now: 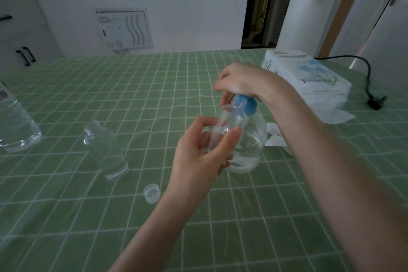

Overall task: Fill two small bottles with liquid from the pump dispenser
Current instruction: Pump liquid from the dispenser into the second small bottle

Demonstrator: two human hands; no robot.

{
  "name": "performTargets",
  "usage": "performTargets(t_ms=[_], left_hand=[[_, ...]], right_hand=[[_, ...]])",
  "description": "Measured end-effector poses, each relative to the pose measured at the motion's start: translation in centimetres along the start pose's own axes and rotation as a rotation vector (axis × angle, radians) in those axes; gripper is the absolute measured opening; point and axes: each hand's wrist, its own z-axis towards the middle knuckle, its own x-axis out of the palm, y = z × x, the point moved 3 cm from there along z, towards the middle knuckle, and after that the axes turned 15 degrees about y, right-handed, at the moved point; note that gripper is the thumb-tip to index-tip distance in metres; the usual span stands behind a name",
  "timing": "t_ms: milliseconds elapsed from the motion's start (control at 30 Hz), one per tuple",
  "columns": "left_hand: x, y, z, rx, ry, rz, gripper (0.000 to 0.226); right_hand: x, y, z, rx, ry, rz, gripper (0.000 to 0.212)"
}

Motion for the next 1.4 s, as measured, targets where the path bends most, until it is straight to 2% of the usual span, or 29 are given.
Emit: performTargets(t_ms=[267,567,833,1000,1200,1400], left_hand=[[0.0,-0.5,0.1,0.009,-0.002,-0.022,0.038],[-0.2,-0.7,0.2,0.013,-0.01,-0.011,0.038],[-0.1,-0.8,0.3,0.007,-0.006,-0.011,0.04],[-0.1,-0.7,0.3,0.005,-0.001,0.0,0.037],[0.1,-0.5,0.2,-0.021,0.008,0.01,0.037],[0.2,-0.4,0.2,-0.069,0.016,-0.076,0.034]], right_hand=[[-1.4,0.5,-0.8,-0.08,-0.207,0.044,0.037],[-2.2,1.1,-0.7,-0.111,-0.064,0.112,0.025],[-1.5,0.8,-0.1,-0.048,-0.086,0.097,0.057],[-1.3,0.9,-0.2,-0.029,-0.085,0.085,0.06],[-0.8,0.7,0.0,0.028,-0.004,-0.003,0.061],[-0.6,0.6,0.1,0.038,-0.027,-0.046,0.062]])
